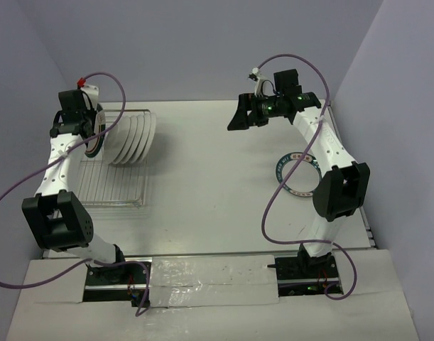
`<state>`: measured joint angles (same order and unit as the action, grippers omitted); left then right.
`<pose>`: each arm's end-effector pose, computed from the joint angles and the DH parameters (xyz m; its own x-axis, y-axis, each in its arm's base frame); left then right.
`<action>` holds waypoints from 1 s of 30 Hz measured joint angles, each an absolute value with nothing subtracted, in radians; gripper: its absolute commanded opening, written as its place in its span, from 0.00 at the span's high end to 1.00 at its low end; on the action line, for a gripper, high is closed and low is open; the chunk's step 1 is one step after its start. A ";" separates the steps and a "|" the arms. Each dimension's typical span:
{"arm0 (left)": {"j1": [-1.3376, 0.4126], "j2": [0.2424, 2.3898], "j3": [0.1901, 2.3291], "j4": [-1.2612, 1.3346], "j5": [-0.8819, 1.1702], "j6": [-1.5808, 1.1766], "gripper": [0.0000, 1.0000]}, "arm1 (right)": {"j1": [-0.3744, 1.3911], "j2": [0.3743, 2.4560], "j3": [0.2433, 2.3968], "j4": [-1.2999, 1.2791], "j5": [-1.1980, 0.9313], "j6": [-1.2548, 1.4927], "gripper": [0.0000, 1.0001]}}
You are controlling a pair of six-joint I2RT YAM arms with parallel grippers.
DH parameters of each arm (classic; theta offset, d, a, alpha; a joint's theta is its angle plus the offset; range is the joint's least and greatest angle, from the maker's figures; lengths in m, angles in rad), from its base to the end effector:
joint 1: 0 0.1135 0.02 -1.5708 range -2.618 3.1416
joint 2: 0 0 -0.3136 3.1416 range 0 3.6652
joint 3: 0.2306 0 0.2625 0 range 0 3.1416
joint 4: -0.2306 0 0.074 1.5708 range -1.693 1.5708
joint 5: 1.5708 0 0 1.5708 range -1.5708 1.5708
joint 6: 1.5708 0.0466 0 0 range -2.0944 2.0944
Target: Load the plates into the dish rack
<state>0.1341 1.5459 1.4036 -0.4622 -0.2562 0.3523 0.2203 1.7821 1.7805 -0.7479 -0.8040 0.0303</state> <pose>0.3667 0.0614 0.3825 -0.6446 0.2499 -0.7226 -0.1210 0.8999 0.4191 0.4018 0.1244 0.4073 -0.6847 -0.1318 -0.7168 -0.6456 0.5661 0.5126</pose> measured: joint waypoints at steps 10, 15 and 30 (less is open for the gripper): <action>0.134 1.556 1.398 -0.467 -0.125 0.298 0.60 | 0.161 1.785 1.772 -0.763 -0.690 -0.032 0.00; 0.134 1.562 1.398 -0.508 -0.020 0.264 0.57 | 0.072 1.788 1.762 -0.789 -0.654 -0.068 0.00; 0.134 1.490 1.451 -0.624 0.274 0.210 0.01 | -0.195 1.788 1.663 -0.920 -0.558 -0.249 0.00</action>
<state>0.1337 1.4902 1.4506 -0.6243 0.2745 0.2100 -0.1951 1.7882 1.6634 -0.9195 -0.5583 -0.2485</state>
